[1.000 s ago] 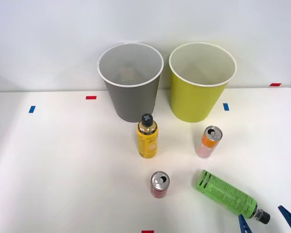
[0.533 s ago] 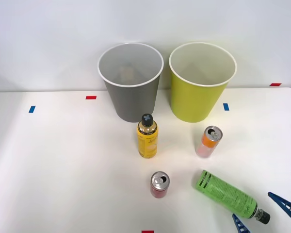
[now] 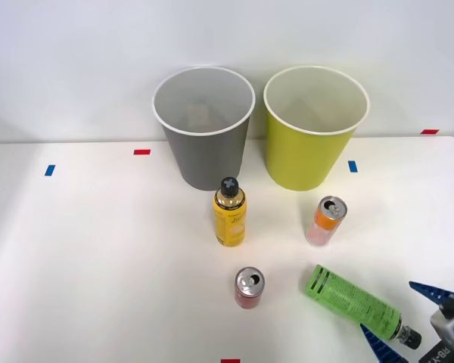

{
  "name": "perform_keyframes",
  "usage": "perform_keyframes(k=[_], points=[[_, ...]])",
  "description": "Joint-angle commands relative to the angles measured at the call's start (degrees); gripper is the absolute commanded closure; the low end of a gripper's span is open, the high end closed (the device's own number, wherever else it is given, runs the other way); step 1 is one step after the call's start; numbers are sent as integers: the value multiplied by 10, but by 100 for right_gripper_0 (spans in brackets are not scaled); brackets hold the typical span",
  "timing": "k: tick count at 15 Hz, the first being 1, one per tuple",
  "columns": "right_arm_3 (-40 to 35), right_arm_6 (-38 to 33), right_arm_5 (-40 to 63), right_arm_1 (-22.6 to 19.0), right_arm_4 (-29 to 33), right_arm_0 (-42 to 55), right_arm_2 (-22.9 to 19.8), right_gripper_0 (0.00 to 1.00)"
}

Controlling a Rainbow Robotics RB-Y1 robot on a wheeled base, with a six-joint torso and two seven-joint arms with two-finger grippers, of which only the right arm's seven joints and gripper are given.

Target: Put cans in the gray bin, plastic bottles in the light green bin

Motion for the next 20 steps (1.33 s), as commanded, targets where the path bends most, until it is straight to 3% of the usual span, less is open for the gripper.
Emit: perform_keyframes(k=[1, 6, 10, 13, 20], points=[[-63, -16, 156, -61, -30, -60, -12, 0], [-80, -23, 292, -159, -152, -139, -9, 0], [-80, -12, 355, -190, -253, -198, 4, 0], [-80, -5, 419, -177, -269, -299, 82, 0], [-33, 1, 588, -56, -285, -545, 225, 0]])
